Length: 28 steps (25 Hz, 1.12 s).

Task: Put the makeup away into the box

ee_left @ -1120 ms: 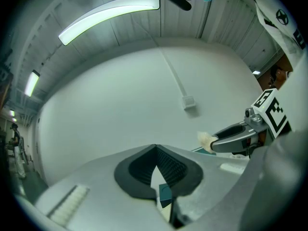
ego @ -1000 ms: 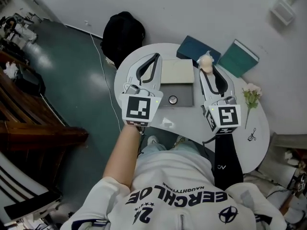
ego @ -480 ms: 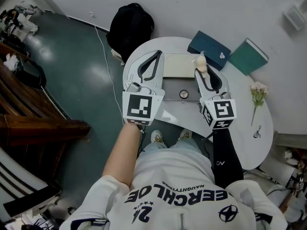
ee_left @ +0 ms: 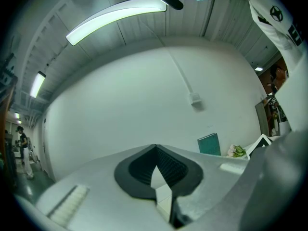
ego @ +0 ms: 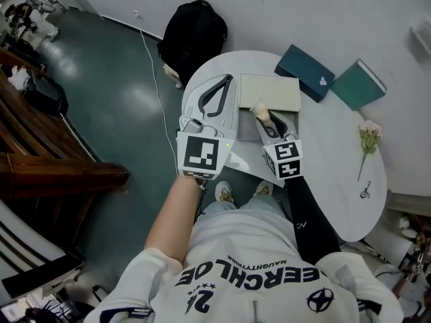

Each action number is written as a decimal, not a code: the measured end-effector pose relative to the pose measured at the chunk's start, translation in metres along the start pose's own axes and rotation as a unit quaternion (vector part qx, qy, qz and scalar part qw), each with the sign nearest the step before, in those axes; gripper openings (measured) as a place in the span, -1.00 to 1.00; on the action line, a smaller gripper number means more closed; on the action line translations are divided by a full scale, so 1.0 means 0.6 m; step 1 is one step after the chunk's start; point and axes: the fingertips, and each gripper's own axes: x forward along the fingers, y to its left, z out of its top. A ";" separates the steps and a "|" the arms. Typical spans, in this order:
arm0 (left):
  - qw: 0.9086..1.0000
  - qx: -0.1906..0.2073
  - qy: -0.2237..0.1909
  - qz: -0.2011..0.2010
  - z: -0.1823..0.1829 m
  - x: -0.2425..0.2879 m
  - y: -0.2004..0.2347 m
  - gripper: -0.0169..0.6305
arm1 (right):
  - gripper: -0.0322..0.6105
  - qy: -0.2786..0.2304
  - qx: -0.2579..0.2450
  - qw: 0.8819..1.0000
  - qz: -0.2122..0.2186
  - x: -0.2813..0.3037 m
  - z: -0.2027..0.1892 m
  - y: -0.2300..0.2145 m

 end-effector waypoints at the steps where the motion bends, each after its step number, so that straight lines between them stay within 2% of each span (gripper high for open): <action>1: 1.000 0.001 0.002 0.000 -0.002 -0.002 0.001 -0.94 | -0.35 0.010 0.001 1.000 0.005 0.007 -0.011 0.007; 5: 1.000 0.001 0.008 0.000 -0.012 -0.007 0.007 -0.94 | -0.33 0.077 -0.003 0.997 0.029 0.041 -0.078 0.038; 8: 1.000 0.003 0.011 -0.001 -0.017 -0.011 0.010 -0.94 | -0.32 0.116 -0.003 0.993 0.029 0.049 -0.116 0.047; 15: 1.000 0.005 0.009 0.000 -0.016 -0.015 0.019 -0.94 | -0.30 0.115 0.009 0.993 0.034 0.054 -0.118 0.059; 16: 1.000 0.004 0.009 0.000 -0.016 -0.015 0.019 -0.94 | -0.20 0.109 0.011 0.993 0.039 0.054 -0.117 0.062; 17: 1.000 0.004 0.009 -0.001 -0.016 -0.017 0.019 -0.94 | 0.08 0.103 0.013 0.993 0.046 0.054 -0.116 0.065; 18: 1.000 0.004 0.009 0.000 -0.015 -0.018 0.020 -0.94 | 0.27 0.099 0.011 0.994 0.053 0.054 -0.115 0.069; 28: 1.000 0.003 0.004 -0.004 -0.011 -0.027 0.024 -0.94 | 0.26 0.102 -0.009 0.993 0.054 0.046 -0.122 0.083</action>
